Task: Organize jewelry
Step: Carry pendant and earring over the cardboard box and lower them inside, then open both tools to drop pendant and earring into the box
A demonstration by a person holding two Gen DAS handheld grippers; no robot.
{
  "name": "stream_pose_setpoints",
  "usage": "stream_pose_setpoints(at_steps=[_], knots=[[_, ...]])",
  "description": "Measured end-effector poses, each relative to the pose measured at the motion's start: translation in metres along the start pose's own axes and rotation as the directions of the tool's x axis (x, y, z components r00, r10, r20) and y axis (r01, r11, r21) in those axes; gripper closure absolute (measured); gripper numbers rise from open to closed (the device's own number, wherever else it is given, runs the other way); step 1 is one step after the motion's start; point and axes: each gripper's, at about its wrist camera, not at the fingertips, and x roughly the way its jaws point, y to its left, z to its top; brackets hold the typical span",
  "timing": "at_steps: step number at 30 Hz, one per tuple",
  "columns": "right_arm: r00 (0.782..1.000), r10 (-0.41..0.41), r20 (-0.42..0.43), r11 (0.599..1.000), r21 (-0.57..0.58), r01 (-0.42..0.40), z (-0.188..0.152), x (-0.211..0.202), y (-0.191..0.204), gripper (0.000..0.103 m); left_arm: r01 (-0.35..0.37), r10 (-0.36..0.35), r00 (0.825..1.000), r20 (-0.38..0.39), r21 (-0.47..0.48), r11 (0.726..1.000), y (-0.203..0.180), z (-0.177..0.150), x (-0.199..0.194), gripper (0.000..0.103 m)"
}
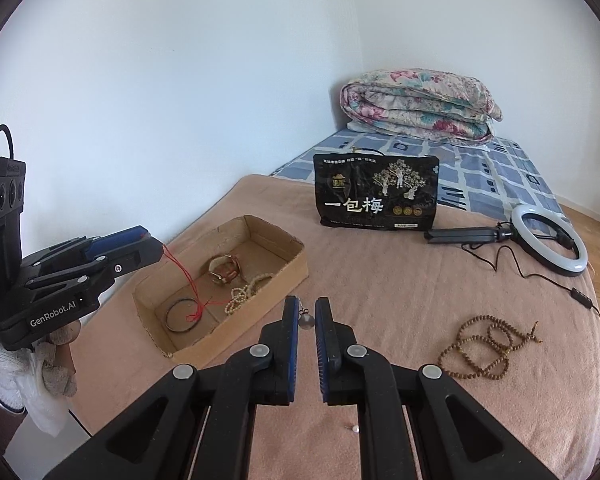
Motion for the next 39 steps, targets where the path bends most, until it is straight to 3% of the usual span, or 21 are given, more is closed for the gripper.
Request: stream_pose_setpoints(at_steps=[19, 39], knots=[[0.995, 0.092, -0.049, 0.995, -0.045, -0.094, 0.03, 0.071, 0.062, 0.097, -0.098, 0.097, 0.995, -0.015, -0.077, 0.992, 0.081, -0.016, 0.001, 0.071], [0.983, 0.119, -0.142, 0.988, -0.081, -0.131, 0.031, 0.141, 0.097, 0.097, -0.123, 0.112, 0.989, -0.093, -0.132, 0.984, 0.118, -0.048, 0.033, 0.071]])
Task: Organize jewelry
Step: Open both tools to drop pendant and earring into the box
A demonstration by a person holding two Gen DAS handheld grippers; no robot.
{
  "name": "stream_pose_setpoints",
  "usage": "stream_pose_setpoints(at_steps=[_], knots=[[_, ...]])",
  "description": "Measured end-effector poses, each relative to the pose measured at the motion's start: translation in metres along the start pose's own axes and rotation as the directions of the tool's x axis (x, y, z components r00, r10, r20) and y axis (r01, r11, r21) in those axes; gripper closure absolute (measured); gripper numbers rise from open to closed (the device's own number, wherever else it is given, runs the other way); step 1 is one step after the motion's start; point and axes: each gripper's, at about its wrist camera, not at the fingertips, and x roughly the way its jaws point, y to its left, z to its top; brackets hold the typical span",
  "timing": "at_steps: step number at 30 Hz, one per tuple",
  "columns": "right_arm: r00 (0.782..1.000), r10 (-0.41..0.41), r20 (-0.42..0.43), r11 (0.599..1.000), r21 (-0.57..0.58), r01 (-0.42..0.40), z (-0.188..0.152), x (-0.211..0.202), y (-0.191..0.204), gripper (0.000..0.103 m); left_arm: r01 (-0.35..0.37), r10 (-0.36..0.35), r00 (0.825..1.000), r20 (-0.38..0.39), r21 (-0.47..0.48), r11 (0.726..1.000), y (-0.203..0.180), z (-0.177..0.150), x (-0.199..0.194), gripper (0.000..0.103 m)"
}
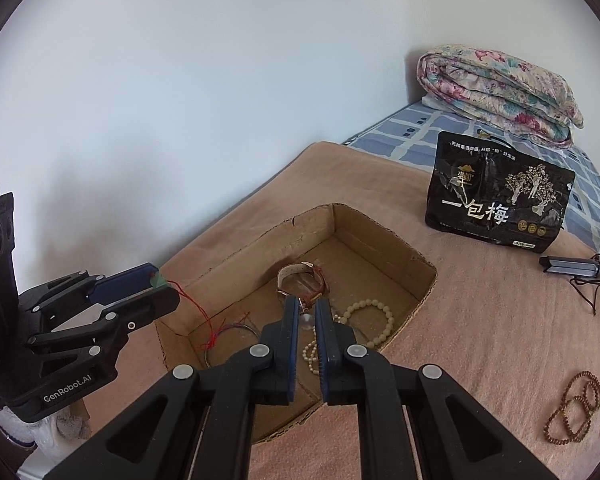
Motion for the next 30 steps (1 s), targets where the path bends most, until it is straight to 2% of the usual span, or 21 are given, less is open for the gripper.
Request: stream_pose_setpoints(at_steps=[11, 13, 14, 15, 16, 17, 18, 19, 21, 23, 25, 28, 30], knots=[[1.0, 0.002, -0.026, 1.0, -0.008, -0.002, 0.001, 0.016, 0.001, 0.096, -0.015, 0.015, 1.0, -0.022, -0.01, 1.0, 0.004, -0.001, 0.01, 0.071], [1.0, -0.003, -0.027, 1.0, -0.006, 0.003, 0.001, 0.016, 0.001, 0.089, -0.011, 0.011, 1.0, -0.021, -0.008, 1.0, 0.003, -0.001, 0.01, 0.071], [1.0, -0.007, -0.023, 1.0, -0.005, 0.007, 0.001, 0.015, 0.001, 0.078, -0.014, 0.014, 1.0, -0.022, -0.008, 1.0, 0.003, -0.001, 0.01, 0.071], [1.0, -0.01, -0.018, 1.0, -0.005, 0.01, 0.001, 0.014, 0.001, 0.073, -0.018, 0.018, 1.0, -0.024, -0.007, 1.0, 0.003, -0.001, 0.011, 0.07], [1.0, -0.016, -0.017, 1.0, -0.003, 0.016, 0.001, 0.014, 0.001, 0.072, -0.018, 0.018, 1.0, -0.025, -0.005, 1.0, 0.003, -0.002, 0.011, 0.07], [1.0, -0.024, -0.018, 1.0, -0.001, 0.024, 0.001, 0.014, 0.0, 0.07, -0.019, 0.019, 0.999, -0.028, -0.004, 1.0, 0.003, -0.002, 0.011, 0.067], [0.999, -0.032, -0.017, 0.999, 0.002, 0.032, 0.001, 0.014, -0.001, 0.064, -0.026, 0.026, 0.999, -0.029, -0.004, 1.0, 0.003, -0.003, 0.011, 0.058], [0.999, -0.038, -0.013, 0.999, 0.006, 0.038, 0.001, 0.013, -0.001, 0.058, -0.033, 0.033, 0.999, -0.024, -0.004, 0.999, 0.003, -0.003, 0.011, 0.054], [0.999, -0.049, 0.005, 0.999, 0.016, 0.049, 0.001, 0.009, -0.003, 0.036, -0.038, 0.038, 0.999, -0.01, -0.003, 0.999, 0.003, -0.003, 0.009, 0.047], [0.998, -0.06, 0.022, 0.998, 0.02, 0.059, 0.002, 0.005, -0.003, 0.024, -0.051, 0.051, 0.999, -0.009, -0.003, 0.999, 0.003, -0.004, 0.008, 0.041], [0.997, -0.072, 0.035, 0.997, 0.018, 0.072, 0.003, 0.001, -0.003, 0.017, -0.057, 0.057, 0.998, -0.005, -0.006, 0.998, 0.003, -0.005, 0.008, 0.039], [0.996, -0.084, 0.042, 0.996, 0.012, 0.084, 0.004, -0.002, -0.002, 0.015, -0.063, 0.063, 0.998, -0.007, -0.008, 0.998, 0.003, -0.006, 0.007, 0.039], [0.995, -0.089, 0.048, 0.996, 0.009, 0.089, 0.005, -0.004, -0.001, 0.01, -0.062, 0.062, 0.998, -0.008, -0.009, 0.998, 0.002, -0.006, 0.006, 0.039]])
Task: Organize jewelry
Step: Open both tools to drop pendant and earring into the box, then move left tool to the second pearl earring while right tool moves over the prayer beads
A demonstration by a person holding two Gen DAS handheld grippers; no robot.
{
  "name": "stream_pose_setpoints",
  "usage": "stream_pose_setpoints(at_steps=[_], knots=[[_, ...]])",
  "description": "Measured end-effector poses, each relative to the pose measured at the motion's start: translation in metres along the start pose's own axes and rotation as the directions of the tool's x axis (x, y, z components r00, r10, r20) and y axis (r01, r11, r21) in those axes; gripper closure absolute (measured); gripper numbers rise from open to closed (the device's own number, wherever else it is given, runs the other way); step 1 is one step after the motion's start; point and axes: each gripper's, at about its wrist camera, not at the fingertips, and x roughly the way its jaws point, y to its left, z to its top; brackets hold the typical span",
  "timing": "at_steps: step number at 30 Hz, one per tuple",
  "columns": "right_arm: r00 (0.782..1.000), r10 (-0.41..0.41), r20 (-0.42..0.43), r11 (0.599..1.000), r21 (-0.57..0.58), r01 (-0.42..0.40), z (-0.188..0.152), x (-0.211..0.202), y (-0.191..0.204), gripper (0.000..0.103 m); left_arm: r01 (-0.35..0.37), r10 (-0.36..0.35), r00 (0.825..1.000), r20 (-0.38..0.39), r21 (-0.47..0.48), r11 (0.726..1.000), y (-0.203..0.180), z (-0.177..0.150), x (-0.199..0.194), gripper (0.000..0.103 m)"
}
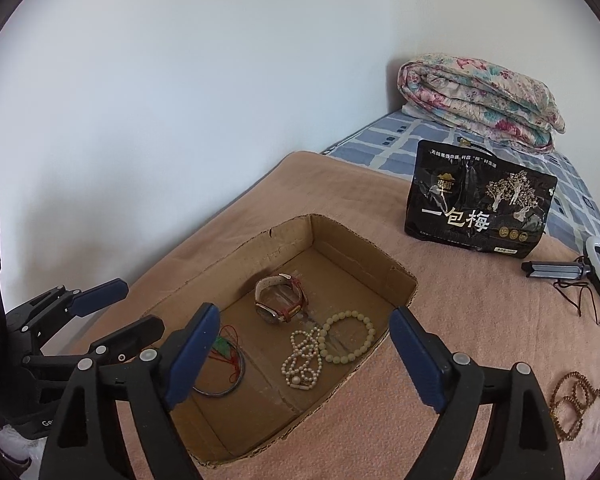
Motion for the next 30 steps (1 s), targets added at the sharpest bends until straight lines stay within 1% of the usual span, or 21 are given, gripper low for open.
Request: stream_pose_setpoints(at_steps=[7, 13, 23, 30], knots=[[1.0, -0.012, 0.016, 1.0, -0.004, 0.013, -0.001, -0.013, -0.003, 0.006, 0.002, -0.002, 1.0, 0.011, 0.003, 1.0, -0.005, 0.0, -0.007, 0.039], [0.998, -0.042, 0.039, 0.999, 0.006, 0.042, -0.005, -0.032, -0.015, 0.004, 0.014, -0.014, 1.0, 0.024, 0.0, 1.0, -0.012, 0.001, -0.019, 0.039], [0.992, -0.114, 0.059, 0.992, 0.062, 0.11, -0.021, -0.066, -0.059, 0.0, 0.055, -0.058, 0.997, 0.054, 0.053, 0.997, -0.044, 0.007, -0.038, 0.039], [0.982, -0.179, 0.062, 0.981, 0.09, 0.173, -0.037, -0.094, -0.098, 0.0, 0.105, -0.111, 0.992, 0.057, 0.093, 0.99, -0.077, 0.007, -0.045, 0.039]])
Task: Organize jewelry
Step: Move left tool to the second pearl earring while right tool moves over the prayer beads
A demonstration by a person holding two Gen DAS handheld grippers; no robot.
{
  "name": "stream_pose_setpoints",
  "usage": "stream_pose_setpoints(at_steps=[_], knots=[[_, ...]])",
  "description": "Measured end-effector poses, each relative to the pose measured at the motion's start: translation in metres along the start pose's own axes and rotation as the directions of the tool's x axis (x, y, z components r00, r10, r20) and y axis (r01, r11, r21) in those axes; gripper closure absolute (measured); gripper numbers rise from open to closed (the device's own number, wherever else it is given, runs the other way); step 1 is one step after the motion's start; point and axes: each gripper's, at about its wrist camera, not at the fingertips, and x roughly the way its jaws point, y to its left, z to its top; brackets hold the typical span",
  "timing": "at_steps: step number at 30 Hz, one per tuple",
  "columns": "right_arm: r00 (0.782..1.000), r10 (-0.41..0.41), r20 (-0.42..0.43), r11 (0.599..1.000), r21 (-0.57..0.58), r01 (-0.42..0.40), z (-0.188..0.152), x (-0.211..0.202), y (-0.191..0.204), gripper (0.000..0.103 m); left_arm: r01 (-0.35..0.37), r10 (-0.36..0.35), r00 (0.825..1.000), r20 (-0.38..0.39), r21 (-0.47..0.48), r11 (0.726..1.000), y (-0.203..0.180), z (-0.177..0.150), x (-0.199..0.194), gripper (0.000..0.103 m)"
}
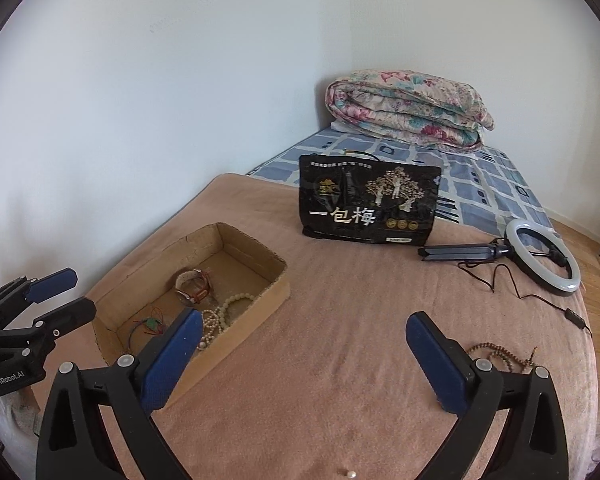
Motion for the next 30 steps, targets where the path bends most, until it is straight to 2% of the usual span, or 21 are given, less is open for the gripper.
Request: stream_pose_setpoints(at_steps=[15, 24, 30], knots=[[0.989, -0.143, -0.019, 0.984, 0.1, 0.145, -0.036, -0.04, -0.1, 0.0, 0.15, -0.146, 0.988, -0.043, 0.095, 0.984, -0.085, -0.011, 0.013, 0.039], [0.973, -0.222, -0.058, 0.961, 0.158, 0.228, -0.065, -0.037, -0.153, 0.0, 0.241, -0.228, 0.968, -0.109, 0.129, 0.962, -0.126, -0.028, 0.032, 0.039], [0.971, -0.217, -0.101, 0.946, 0.224, 0.234, -0.092, -0.023, -0.187, 0.0, 0.3, -0.277, 0.948, -0.16, 0.149, 0.942, -0.15, -0.045, 0.048, 0.039]])
